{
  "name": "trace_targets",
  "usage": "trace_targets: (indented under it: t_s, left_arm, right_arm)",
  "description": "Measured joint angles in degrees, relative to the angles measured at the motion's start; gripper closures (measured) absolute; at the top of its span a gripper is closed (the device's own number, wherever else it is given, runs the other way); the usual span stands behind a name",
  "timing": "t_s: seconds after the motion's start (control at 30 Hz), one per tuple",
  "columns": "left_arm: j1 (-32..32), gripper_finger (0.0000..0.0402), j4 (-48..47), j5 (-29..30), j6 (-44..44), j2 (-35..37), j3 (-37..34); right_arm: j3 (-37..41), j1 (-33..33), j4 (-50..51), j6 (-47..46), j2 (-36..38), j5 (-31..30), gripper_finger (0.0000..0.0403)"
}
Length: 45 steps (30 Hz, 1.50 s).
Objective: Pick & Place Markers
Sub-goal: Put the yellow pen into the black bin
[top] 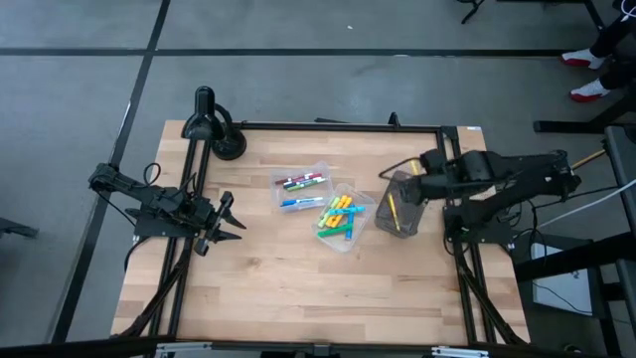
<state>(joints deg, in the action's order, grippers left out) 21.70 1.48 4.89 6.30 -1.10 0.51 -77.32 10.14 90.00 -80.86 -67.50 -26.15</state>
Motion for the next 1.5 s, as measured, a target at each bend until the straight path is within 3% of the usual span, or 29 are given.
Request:
trace_targets:
  t_s: [0.3, 0.83, 1.03, 1.23, 1.5]
  left_arm:
    - [-0.01, 0.0274, 0.0, 0.0, -0.02, 0.0, 0.0]
    - [-0.01, 0.0274, 0.0, 0.0, 0.0, 0.0, 0.0]
    - [-0.01, 0.0274, 0.0, 0.0, 0.0, -0.02, 0.0]
    - [0.01, 0.0274, 0.0, 0.0, 0.0, -0.01, 0.0]
    - [0.01, 0.0274, 0.0, 0.0, -0.02, 0.0, 0.0]
  right_arm:
    - [0.0, -7.44, 0.03, -2.98, 1.09, 3.86, 0.0363]
    - [0.37, -10.79, -0.26, -2.49, -5.27, 9.28, 0.0363]
    - [9.95, -12.42, -4.59, -1.05, -2.01, 12.37, 0.0371]
    - [20.41, -16.75, -16.56, 5.07, 4.52, 14.38, 0.0373]
    - [29.06, -19.84, -21.52, 4.89, 9.32, 17.12, 0.0374]
